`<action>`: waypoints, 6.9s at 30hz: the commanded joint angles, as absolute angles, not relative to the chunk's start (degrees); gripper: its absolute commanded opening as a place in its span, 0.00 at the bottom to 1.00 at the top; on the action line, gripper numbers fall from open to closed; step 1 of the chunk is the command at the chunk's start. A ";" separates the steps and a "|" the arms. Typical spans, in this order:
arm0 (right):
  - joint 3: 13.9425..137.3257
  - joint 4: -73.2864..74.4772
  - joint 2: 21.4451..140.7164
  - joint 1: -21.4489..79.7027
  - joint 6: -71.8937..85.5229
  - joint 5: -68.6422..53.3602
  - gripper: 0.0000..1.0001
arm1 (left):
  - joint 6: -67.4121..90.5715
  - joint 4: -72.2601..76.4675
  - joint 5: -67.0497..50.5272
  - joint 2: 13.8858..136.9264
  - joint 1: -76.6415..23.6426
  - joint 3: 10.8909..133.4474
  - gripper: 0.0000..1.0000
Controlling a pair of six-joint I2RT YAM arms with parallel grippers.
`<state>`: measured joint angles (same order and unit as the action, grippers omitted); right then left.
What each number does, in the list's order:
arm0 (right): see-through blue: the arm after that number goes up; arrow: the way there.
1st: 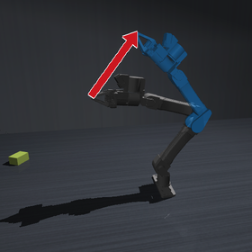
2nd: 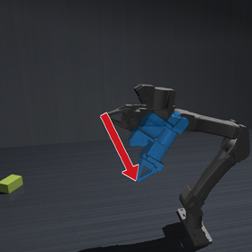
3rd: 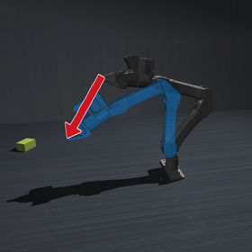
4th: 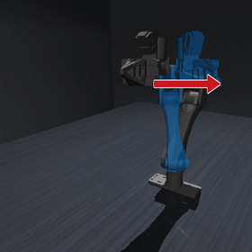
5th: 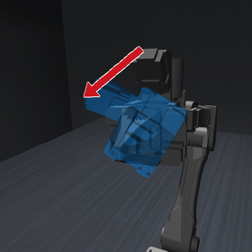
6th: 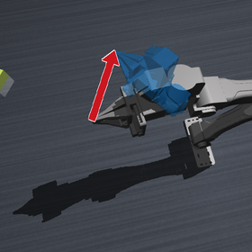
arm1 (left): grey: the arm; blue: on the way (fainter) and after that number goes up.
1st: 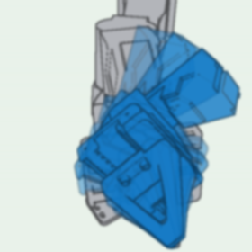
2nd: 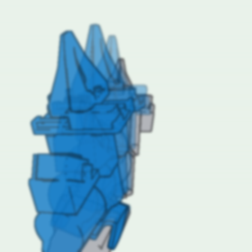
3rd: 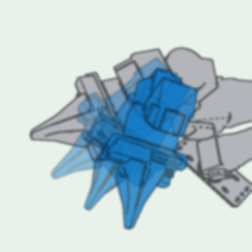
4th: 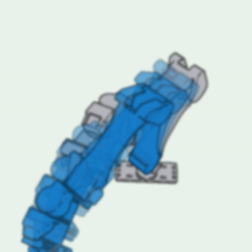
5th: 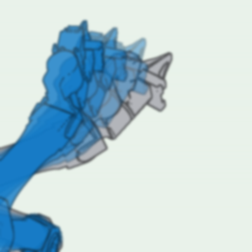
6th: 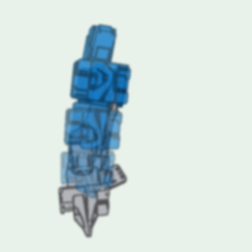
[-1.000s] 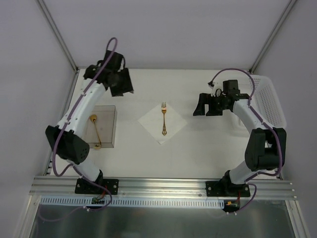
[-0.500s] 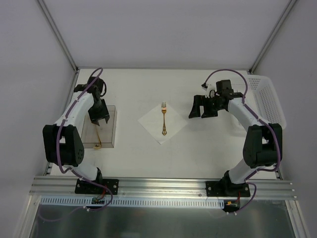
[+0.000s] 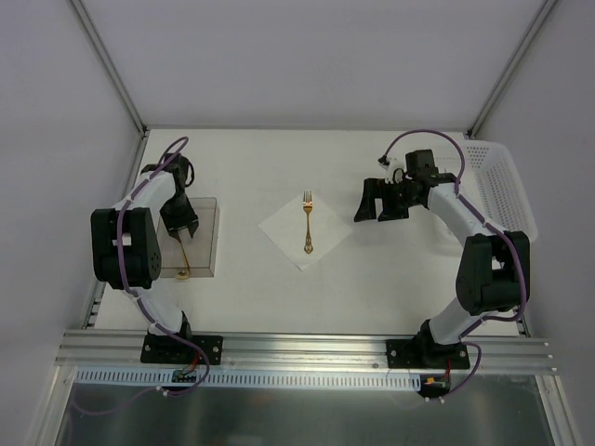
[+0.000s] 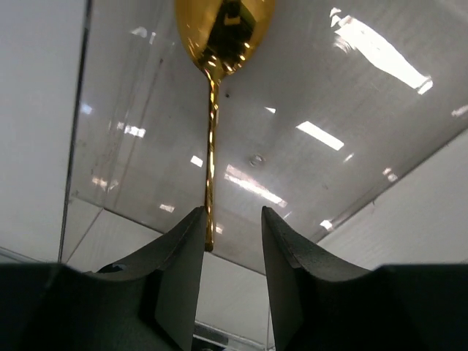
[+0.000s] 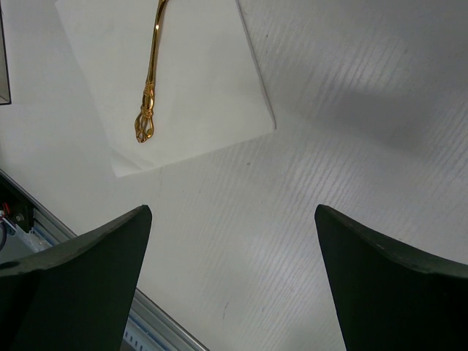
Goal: Place the utensils on the paper napkin and roll it up
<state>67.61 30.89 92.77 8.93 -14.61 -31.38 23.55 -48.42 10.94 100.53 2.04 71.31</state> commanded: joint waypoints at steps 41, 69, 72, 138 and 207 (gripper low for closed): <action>74.62 36.04 94.13 8.96 -19.51 -39.37 0.99 | 16.87 -29.18 0.18 98.10 9.67 66.79 0.00; 92.46 0.54 95.45 25.04 29.68 -53.35 0.85 | 50.96 31.69 -39.90 77.42 -13.78 60.21 0.00; 91.85 -1.32 94.75 26.45 29.45 -53.26 0.83 | 59.48 46.90 -40.69 81.29 -14.76 57.57 0.00; 90.61 5.70 93.69 23.91 23.12 -57.57 0.00 | 77.52 71.83 -45.17 94.04 -21.80 62.14 0.01; 108.46 35.86 128.32 38.76 17.93 2.81 0.00 | 42.63 -8.79 -14.24 54.40 -8.88 49.66 0.99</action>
